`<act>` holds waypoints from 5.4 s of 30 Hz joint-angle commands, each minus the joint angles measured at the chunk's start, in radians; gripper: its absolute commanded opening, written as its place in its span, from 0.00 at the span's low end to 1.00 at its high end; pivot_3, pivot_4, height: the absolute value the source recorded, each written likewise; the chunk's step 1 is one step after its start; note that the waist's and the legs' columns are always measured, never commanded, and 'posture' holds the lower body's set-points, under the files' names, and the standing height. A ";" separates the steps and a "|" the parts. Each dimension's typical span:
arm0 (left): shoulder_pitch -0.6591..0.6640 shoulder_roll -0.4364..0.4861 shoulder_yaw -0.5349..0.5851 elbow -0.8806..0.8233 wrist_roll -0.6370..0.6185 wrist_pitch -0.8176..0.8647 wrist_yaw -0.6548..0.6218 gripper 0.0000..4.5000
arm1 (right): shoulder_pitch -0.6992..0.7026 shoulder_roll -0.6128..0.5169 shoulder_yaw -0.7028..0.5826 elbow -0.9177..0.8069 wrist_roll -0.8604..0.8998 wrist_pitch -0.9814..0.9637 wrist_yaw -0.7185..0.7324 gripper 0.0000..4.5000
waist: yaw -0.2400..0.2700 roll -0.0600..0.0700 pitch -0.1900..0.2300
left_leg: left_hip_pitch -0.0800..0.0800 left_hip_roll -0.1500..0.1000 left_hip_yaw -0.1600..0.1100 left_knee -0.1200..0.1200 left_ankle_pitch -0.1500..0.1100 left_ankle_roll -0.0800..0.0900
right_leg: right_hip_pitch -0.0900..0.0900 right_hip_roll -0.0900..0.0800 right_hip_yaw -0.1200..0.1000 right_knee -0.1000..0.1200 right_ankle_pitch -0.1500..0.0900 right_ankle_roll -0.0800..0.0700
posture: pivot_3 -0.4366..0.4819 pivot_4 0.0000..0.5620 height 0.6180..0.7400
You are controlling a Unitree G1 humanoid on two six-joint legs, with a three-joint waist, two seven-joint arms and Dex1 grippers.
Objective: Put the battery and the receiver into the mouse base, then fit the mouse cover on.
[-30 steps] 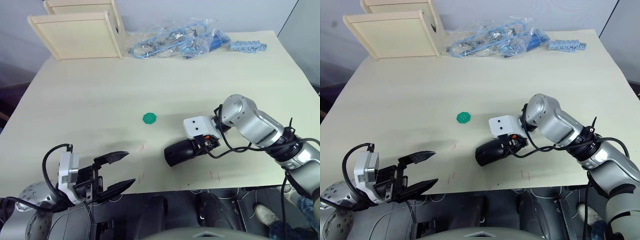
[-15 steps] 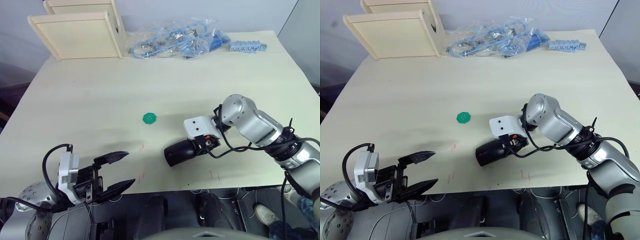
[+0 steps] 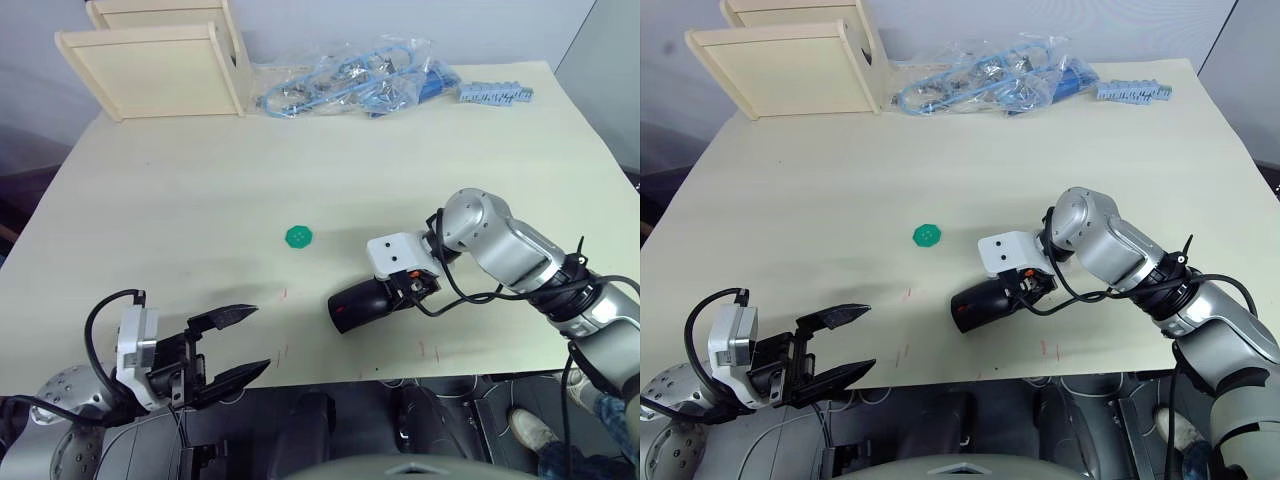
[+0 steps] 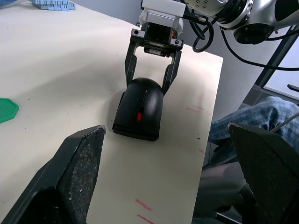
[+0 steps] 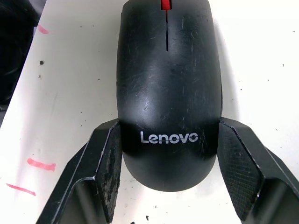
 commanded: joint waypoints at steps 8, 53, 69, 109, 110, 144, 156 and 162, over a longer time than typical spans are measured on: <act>0.003 0.013 0.017 -0.028 -0.013 -0.005 -0.008 1.00 | -0.010 0.010 -0.013 -0.002 -0.002 -0.003 0.008 0.61 | 0.000 0.000 0.000 | 0.000 0.000 0.000 0.000 0.000 0.000 | 0.000 0.000 0.000 0.000 0.000 0.000 | 0.48 0.27 1.00; 0.013 0.013 0.016 -0.033 -0.015 -0.002 -0.007 1.00 | 0.023 0.059 -0.191 -0.063 0.195 0.044 0.024 0.99 | 0.001 0.000 0.000 | 0.000 0.000 0.000 0.000 0.000 0.000 | 0.000 0.000 0.000 0.000 0.000 0.000 | 0.48 0.27 1.00; 0.015 0.021 0.023 -0.037 -0.018 0.002 0.000 1.00 | 0.083 0.147 -0.107 -0.182 0.229 0.190 -0.173 0.58 | 0.000 0.000 0.000 | 0.000 0.000 -0.001 0.000 0.000 0.000 | 0.000 0.000 0.000 0.000 0.000 0.000 | 0.48 0.27 1.00; 0.053 -0.002 0.039 -0.005 0.014 -0.059 -0.006 1.00 | 0.185 0.133 0.092 0.106 0.058 0.072 -0.211 0.47 | 0.007 -0.001 -0.010 | 0.003 0.000 0.000 0.000 0.000 0.000 | 0.004 0.000 0.000 -0.001 0.000 0.000 | 0.48 0.27 1.00; 0.053 -0.002 0.039 -0.005 0.014 -0.059 -0.007 1.00 | 0.190 0.133 0.097 0.111 0.057 0.082 -0.209 0.47 | 0.009 0.000 -0.012 | 0.006 0.000 0.000 -0.001 0.000 0.000 | 0.005 0.000 0.000 -0.001 0.000 0.000 | 0.48 0.27 1.00; 0.034 -0.002 0.033 0.009 0.023 -0.058 -0.007 1.00 | 0.307 0.167 0.007 0.098 0.101 -0.050 -0.194 0.47 | 0.025 0.005 -0.049 | 0.016 -0.001 -0.001 -0.014 0.000 0.000 | 0.018 0.000 -0.003 -0.018 -0.001 -0.001 | 0.48 0.27 1.00; 0.039 -0.004 0.038 0.005 0.020 -0.059 -0.007 1.00 | 0.309 0.179 -0.018 0.103 0.128 -0.113 -0.154 0.47 | 0.026 0.006 -0.048 | 0.016 -0.001 -0.001 -0.016 0.000 0.000 | 0.017 0.000 -0.003 -0.019 -0.002 -0.002 | 0.48 0.27 1.00; 0.046 -0.005 0.040 0.001 0.019 -0.060 -0.007 1.00 | 0.306 0.184 -0.023 0.107 0.121 -0.103 -0.157 0.47 | 0.025 0.006 -0.047 | 0.016 -0.001 -0.001 -0.016 0.000 0.000 | 0.017 0.000 -0.003 -0.019 -0.002 -0.002 | 0.48 0.27 1.00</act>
